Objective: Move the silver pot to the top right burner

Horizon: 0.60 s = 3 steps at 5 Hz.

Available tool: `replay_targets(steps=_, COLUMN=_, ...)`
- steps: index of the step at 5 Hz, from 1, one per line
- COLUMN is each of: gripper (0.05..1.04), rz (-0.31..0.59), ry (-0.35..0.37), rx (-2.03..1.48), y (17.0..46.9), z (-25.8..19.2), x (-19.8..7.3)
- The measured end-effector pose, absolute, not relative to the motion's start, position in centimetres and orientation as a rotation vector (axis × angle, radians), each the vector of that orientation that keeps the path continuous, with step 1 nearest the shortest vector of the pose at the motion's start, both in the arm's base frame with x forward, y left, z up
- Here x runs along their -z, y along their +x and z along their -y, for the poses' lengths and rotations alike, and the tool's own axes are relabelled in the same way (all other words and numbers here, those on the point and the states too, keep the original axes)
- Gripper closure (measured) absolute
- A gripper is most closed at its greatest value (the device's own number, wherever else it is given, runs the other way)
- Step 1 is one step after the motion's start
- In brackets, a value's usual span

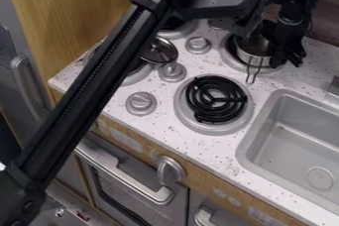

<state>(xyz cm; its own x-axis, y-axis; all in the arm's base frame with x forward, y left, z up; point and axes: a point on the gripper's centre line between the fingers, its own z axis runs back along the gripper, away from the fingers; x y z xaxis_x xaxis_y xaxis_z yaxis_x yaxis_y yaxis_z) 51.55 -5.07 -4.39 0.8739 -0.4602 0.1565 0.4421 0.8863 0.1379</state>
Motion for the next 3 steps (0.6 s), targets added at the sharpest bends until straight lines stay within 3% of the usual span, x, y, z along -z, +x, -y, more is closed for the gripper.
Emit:
replay_targets(steps=2, gripper=0.989, rz=0.212, ry=0.108, rx=0.421, y=52.7, z=2.7, x=4.4)
replay_targets(steps=3, gripper=0.833, rz=0.235, ry=0.108, rx=0.407, y=52.2, z=1.8, x=4.6)
